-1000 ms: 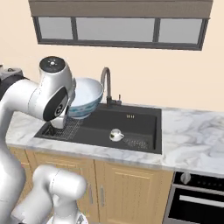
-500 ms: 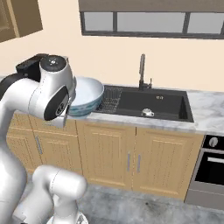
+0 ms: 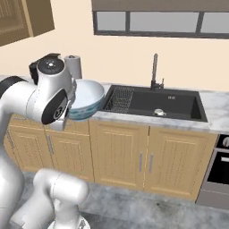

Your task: Pick the mug and place it in the sink. Pick the bowl and place it in the open cabinet and then close the cabinet.

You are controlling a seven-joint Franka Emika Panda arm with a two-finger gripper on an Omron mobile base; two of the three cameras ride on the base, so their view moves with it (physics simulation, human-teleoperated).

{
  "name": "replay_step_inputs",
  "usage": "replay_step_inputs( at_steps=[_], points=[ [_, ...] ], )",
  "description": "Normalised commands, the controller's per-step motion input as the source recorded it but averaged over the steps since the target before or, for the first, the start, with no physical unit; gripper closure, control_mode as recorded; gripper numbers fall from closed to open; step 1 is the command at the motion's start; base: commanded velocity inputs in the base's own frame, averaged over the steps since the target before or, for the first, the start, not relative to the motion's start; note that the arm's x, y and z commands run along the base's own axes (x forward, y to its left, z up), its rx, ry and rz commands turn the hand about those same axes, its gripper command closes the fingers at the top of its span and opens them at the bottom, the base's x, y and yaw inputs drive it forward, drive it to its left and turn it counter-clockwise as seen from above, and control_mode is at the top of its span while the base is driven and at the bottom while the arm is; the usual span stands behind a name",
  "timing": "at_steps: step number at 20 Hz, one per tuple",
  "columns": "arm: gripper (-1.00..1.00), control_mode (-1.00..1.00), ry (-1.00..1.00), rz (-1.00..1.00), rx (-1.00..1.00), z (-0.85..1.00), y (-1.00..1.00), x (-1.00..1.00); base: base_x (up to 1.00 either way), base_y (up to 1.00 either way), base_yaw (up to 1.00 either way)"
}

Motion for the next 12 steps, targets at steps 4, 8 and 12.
replay_step_inputs(
  at_steps=[4,8,12],
  points=[
    [1.0,1.0,0.0,0.0,0.0,0.0,0.0,0.0,-0.36,1.0,0.0],
    [1.0,1.0,0.0,0.0,0.0,0.0,0.0,0.0,1.0,0.92,-0.06],
    [1.0,1.0,0.0,0.0,0.0,0.0,0.0,0.0,0.7,0.47,0.0]
  ],
)
